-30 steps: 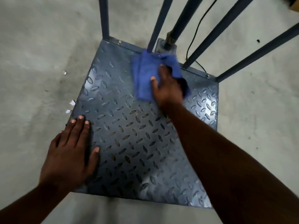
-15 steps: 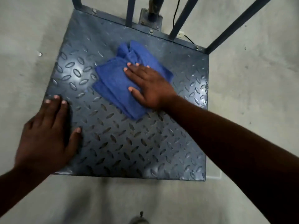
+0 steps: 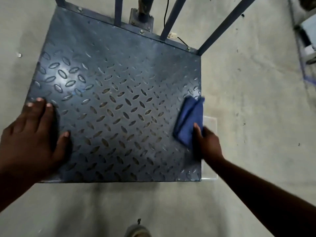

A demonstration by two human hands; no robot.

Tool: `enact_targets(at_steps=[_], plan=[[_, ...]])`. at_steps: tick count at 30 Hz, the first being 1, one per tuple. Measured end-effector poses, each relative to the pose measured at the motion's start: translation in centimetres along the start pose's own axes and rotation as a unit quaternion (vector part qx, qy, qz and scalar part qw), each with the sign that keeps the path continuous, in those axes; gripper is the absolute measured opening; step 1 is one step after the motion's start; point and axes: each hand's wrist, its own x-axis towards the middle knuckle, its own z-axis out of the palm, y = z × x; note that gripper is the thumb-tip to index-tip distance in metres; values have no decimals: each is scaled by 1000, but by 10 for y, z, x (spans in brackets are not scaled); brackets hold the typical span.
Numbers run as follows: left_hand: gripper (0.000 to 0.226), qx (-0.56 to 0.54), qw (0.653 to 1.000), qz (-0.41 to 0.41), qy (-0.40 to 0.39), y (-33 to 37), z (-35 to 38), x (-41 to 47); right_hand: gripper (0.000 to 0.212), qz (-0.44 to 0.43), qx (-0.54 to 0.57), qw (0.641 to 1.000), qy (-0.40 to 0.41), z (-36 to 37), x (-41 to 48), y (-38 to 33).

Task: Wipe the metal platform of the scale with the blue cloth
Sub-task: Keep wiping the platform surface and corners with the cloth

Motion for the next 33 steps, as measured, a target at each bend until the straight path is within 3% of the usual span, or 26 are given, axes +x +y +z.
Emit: enact_targets(at_steps=[5, 9, 11, 13, 16, 18, 20, 22, 24, 26, 29, 33], plan=[[88, 12, 999, 39, 6, -1, -1, -4, 63, 41, -3, 983, -179, -22, -103, 66], [87, -8, 999, 30, 21, 9, -9, -2, 64, 41, -11, 969, -244, -27, -68, 46], [85, 4, 999, 38, 27, 13, -15, -1, 79, 39, 77, 974, -208, -19, -27, 35], [84, 16, 999, 34, 24, 16, -20, -2, 72, 57, 154, 977, -137, -4, 6, 9], [83, 29, 999, 15, 11, 22, -27, -3, 57, 17, 40, 999, 23, 15, 43, -33], [83, 41, 999, 3, -1, 25, -30, -3, 59, -83, -42, 991, 96, 26, 46, -46], [82, 46, 999, -1, -9, 28, -33, -3, 62, -246, -137, 954, 102, 34, 30, -34], [82, 51, 999, -5, -14, 28, -35, -2, 65, -379, -215, 900, 26, 39, -5, -10], [83, 53, 998, -5, -21, 28, -37, -2, 68, -458, -273, 845, -46, 34, -46, 15], [82, 56, 998, -5, -24, 29, -39, -3, 75, -491, -311, 810, -85, 28, -79, 39], [81, 64, 998, -4, -22, 30, -40, -3, 89, -490, -337, 798, -96, 25, -93, 51], [81, 66, 997, -5, -30, 32, -42, -3, 90, -517, -348, 775, -105, 44, -85, 19]])
